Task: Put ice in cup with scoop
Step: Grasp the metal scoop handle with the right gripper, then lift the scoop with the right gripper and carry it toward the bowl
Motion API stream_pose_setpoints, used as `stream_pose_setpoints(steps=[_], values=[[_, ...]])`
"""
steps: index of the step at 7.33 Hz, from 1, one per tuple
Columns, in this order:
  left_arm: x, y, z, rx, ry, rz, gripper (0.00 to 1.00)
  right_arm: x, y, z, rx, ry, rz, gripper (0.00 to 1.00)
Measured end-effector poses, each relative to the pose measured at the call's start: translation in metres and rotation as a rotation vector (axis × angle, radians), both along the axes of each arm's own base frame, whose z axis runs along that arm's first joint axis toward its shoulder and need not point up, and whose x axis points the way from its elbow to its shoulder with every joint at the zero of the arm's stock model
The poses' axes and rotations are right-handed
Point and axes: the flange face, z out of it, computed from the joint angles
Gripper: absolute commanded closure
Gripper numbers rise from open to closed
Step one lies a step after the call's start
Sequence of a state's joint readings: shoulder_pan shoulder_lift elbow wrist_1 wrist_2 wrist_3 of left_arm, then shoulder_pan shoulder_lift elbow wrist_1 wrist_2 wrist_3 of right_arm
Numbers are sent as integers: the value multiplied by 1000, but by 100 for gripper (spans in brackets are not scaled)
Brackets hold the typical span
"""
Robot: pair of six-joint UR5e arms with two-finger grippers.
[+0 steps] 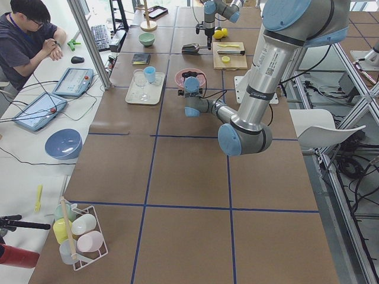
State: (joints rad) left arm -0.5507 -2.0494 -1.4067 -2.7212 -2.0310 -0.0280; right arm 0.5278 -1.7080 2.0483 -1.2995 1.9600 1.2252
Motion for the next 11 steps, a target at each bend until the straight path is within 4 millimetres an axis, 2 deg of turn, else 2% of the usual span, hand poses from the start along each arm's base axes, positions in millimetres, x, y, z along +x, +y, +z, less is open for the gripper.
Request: stream_pose_setpoints(steps=[4,8,9,10,11], values=[[0,0,0,0,1,0,0,6,-1,-24,101,-45,-87,100],[0,0,-1,-1,3,0,0,40,-26,-55,606,-70,-508,100],[0,0,-1,-1,2,0,0,45,-33,-71,665,-53,-585,100],[0,0,0,-1,1,0,0,46,-42,-99,693,-29,-656,100],[0,0,0,-1,1,0,0,43,-55,-138,697,6,-735,100]])
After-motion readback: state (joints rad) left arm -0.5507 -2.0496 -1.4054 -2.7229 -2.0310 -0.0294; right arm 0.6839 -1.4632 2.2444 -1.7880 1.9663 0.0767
